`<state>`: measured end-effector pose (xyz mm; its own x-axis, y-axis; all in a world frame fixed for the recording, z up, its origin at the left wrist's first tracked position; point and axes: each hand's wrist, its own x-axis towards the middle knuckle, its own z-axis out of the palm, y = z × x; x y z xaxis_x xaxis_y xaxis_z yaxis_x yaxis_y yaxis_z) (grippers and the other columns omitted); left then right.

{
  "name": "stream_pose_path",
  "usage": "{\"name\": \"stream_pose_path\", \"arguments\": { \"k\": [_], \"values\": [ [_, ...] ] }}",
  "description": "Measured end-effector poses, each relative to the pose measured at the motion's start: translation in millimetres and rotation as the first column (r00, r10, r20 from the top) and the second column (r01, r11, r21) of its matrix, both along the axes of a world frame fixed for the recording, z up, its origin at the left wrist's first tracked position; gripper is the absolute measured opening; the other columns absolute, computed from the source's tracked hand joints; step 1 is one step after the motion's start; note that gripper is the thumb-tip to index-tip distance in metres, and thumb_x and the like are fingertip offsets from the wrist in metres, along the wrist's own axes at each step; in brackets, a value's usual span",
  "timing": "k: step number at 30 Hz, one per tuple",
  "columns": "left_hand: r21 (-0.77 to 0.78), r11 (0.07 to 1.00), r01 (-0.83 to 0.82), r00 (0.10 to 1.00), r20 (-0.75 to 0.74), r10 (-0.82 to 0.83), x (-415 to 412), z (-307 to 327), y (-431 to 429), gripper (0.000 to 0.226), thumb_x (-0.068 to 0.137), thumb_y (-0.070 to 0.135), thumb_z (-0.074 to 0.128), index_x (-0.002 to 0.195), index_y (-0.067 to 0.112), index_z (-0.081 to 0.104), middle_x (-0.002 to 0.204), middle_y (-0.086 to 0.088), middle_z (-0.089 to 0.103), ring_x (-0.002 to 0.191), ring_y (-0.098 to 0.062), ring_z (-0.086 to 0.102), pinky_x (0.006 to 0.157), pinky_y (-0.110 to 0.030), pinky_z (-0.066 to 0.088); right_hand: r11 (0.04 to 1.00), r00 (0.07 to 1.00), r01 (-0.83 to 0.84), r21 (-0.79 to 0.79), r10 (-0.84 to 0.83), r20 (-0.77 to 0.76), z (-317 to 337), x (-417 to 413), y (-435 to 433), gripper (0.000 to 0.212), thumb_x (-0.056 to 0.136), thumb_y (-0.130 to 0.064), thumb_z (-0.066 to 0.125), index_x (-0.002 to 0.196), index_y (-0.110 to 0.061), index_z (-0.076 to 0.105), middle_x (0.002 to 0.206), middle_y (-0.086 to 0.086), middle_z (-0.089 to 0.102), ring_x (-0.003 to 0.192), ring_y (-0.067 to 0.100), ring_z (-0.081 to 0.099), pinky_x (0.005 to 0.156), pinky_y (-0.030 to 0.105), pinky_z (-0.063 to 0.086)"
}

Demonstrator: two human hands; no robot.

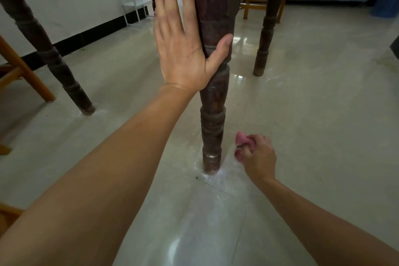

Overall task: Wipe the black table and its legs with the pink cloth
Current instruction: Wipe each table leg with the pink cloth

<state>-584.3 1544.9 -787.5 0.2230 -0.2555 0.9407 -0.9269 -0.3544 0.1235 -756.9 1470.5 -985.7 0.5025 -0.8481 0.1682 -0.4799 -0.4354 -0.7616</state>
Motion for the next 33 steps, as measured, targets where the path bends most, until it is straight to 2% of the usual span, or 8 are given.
{"name": "stream_pose_path", "arguments": {
  "k": [3,7,12,18,22,26,29,33],
  "values": [
    [-0.020,1.000,0.012,1.000,0.022,-0.012,4,-5,-3,0.082,0.090,0.065,0.029,0.139,0.015,-0.014,0.144,-0.044,0.021,0.137,-0.054,0.017,0.111,-0.052,0.024,0.995,0.999,0.002,0.097,0.002,-0.043,-14,12,16,0.021,0.092,-0.012,0.057,0.112,-0.014,0.064,0.103,0.000,0.054,0.082,0.011,0.048,0.068,0.018,0.034],
    [-0.032,0.999,0.024,0.999,0.040,-0.023,7,-6,-3,0.082,0.092,0.063,0.029,0.139,0.021,-0.023,0.144,-0.044,0.021,0.137,-0.054,0.016,0.110,-0.052,0.026,0.986,0.993,-0.112,0.122,0.114,-0.009,-33,25,57,0.020,0.094,-0.013,0.059,0.112,-0.016,0.067,0.099,-0.006,0.057,0.075,0.004,0.052,0.065,0.010,0.037],
    [-0.062,0.996,0.061,0.998,0.038,-0.058,8,-7,-5,0.079,0.092,0.063,0.027,0.139,0.020,-0.019,0.142,-0.046,0.021,0.136,-0.056,0.016,0.110,-0.054,0.025,0.933,0.932,-0.360,-0.015,0.358,-0.063,-43,13,60,0.021,0.092,-0.015,0.063,0.112,-0.017,0.070,0.114,-0.005,0.064,0.079,0.006,0.061,0.076,0.021,0.056],
    [-0.025,0.999,0.031,0.999,0.008,-0.031,2,-6,-4,0.081,0.091,0.063,0.028,0.141,0.014,-0.012,0.143,-0.046,0.020,0.137,-0.055,0.015,0.112,-0.054,0.023,0.838,0.852,-0.521,-0.162,0.501,-0.152,-40,30,82,0.024,0.094,-0.016,0.060,0.117,-0.019,0.065,0.116,-0.001,0.060,0.080,0.016,0.065,0.079,0.028,0.057],
    [-0.004,1.000,0.012,1.000,-0.009,-0.012,-4,-4,-1,0.090,0.089,0.058,0.036,0.145,-0.009,0.015,0.142,-0.046,0.021,0.137,-0.056,0.017,0.111,-0.057,0.023,0.963,0.961,-0.269,-0.004,0.268,-0.072,-40,15,48,0.014,0.093,-0.018,0.061,0.103,-0.019,0.070,0.094,-0.004,0.060,0.067,0.010,0.059,0.064,0.027,0.054],
    [-0.008,1.000,0.023,1.000,0.003,-0.023,-2,-2,-1,0.083,0.090,0.060,0.033,0.140,0.004,0.000,0.143,-0.046,0.020,0.137,-0.054,0.015,0.112,-0.057,0.021,0.995,0.983,0.094,0.035,-0.087,-0.161,-37,-8,-5,0.019,0.092,-0.015,0.058,0.109,-0.013,0.068,0.102,0.006,0.058,0.075,0.015,0.047,0.069,0.025,0.033],
    [-0.009,1.000,0.002,1.000,-0.019,-0.002,-4,-4,-2,0.087,0.091,0.058,0.035,0.147,-0.003,0.007,0.144,-0.045,0.020,0.138,-0.053,0.015,0.110,-0.059,0.022,0.989,0.996,0.092,0.120,-0.088,-0.033,-24,5,5,0.013,0.093,-0.015,0.058,0.105,-0.018,0.062,0.104,0.003,0.057,0.080,0.017,0.055,0.072,0.027,0.040],
    [-0.009,1.000,-0.013,0.999,-0.035,0.013,-11,-4,-1,0.086,0.089,0.053,0.043,0.139,-0.015,0.028,0.144,-0.044,0.021,0.138,-0.053,0.018,0.110,-0.061,0.021,0.959,0.994,-0.091,0.268,0.073,0.078,-27,30,71,0.012,0.095,-0.016,0.057,0.100,-0.027,0.059,0.098,-0.003,0.061,0.080,0.012,0.060,0.069,0.023,0.047]
  ]
}}
